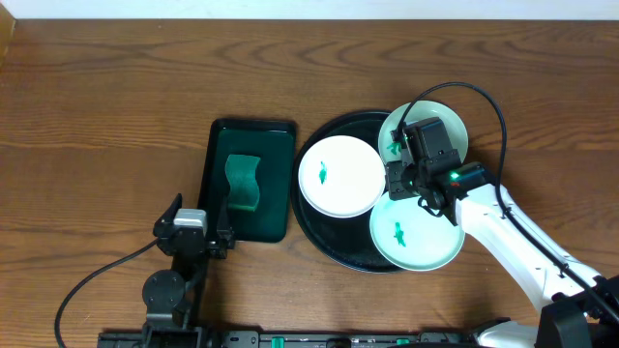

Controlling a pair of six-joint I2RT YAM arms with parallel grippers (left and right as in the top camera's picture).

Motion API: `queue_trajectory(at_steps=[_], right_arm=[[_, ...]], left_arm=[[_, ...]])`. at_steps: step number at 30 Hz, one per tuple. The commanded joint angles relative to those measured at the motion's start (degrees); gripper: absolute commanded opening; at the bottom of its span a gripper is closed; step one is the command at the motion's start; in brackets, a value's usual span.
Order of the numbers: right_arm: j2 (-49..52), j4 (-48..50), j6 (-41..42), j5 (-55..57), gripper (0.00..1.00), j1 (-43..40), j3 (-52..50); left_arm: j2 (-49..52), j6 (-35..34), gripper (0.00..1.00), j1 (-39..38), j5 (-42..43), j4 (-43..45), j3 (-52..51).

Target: Clean dirty plates on tray and stack at the side

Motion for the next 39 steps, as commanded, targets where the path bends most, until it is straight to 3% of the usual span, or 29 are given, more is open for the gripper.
queue_trajectory(at_steps=[1,8,13,16,22,26,39], right_arm=[[0.09,-0.11,-0.76,-0.22,0.36,0.72,-0.26],[0.09,-0.11,-0.76,-0.22,0.37,0.72,-0.26],[0.09,-0.11,-0.76,-0.22,0.37,0.72,-0.26],[0.09,-0.11,-0.76,-0.22,0.39,0.72,-0.26],[0.09,-0.33,-0.76,-0.24,0.50,0.72,-0.26],[0.09,-0.35,-0.74,-0.24,0.54,0.72,-0.26],[0.09,-1.92,8.15,-0.28,0.40,0.72,-1.03]], left_arm=[[-0.02,-9.55,0.79,-0.17,1.66,-2.16,2.62],[6.91,-11.98,0.79,-0.17,4.02,-7.80,15.10],[20.31,-11.91,0.79,-0.17,6.36,-16.76,31.12],[30.51,-11.93,0.79,-0.17,10.69,-26.18,43.76],[50.66,-11.50,0.79,-0.17,11.06,-49.66,68.76],[61.37,-11.50,0.79,-0.17,11.04,-61.35,79.49],[77.33,-12.35,0.79,-0.17,11.04,-68.74,80.30]])
